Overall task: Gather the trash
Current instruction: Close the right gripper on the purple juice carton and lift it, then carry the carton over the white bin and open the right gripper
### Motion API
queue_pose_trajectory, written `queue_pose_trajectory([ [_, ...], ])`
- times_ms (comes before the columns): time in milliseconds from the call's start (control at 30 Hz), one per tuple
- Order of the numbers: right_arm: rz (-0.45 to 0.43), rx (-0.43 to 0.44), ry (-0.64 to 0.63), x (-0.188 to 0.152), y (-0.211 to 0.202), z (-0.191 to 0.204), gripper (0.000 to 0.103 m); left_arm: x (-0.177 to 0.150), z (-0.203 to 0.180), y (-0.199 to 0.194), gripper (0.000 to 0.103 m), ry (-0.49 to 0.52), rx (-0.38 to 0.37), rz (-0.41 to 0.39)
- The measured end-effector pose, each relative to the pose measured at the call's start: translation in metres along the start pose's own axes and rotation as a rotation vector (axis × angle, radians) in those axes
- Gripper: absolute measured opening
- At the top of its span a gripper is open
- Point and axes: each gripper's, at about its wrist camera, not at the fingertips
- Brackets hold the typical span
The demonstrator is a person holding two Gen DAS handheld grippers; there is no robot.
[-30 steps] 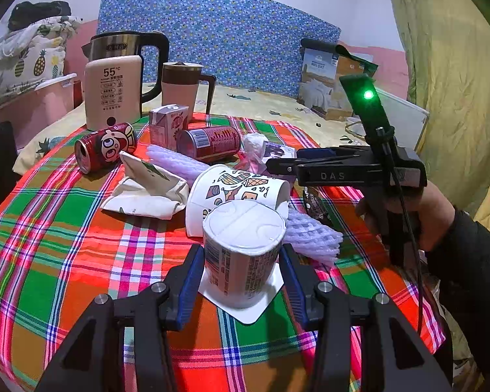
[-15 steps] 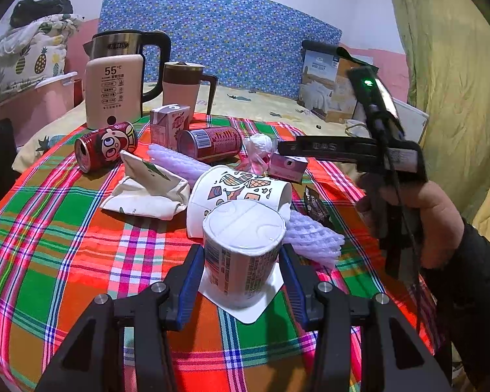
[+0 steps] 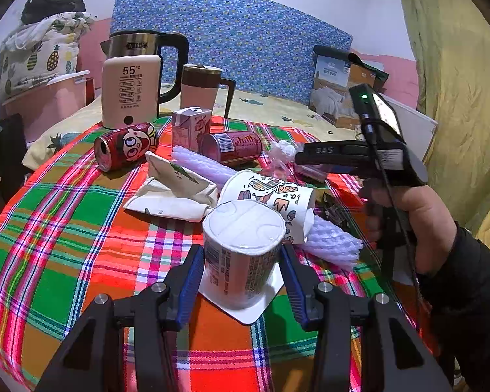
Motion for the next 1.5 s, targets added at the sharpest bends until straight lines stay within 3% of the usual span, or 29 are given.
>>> queue_pose_trajectory([
  [367, -0.045, 0.061, 0.021, -0.020, -0.038, -0.019, 0.062, 0.004, -0.011, -0.012, 0.047, 0.010, 0.018, -0.016],
  [800, -0.110, 0.131, 0.096, -0.046, -0.094, -0.063, 0.062, 0.019, -0.064, -0.023, 0.047, 0.089, -0.026, -0.025],
  [1100, -0.130, 0.054, 0.165, -0.079, -0.124, -0.117, 0.062, 0.033, -0.132, 0.009, 0.047, 0.175, -0.114, 0.001],
  [1500, -0.082, -0.058, 0.266, -0.113, -0.126, -0.181, 0.062, 0.035, -0.232, 0.070, 0.047, 0.296, -0.246, 0.067],
])
Point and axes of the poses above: each gripper's, at about its wrist camera, not at the fingertips, and y roughly the way its jaws point, z to its left, x to its top, and after that the axes turned 8 degrees about -x, right-handed
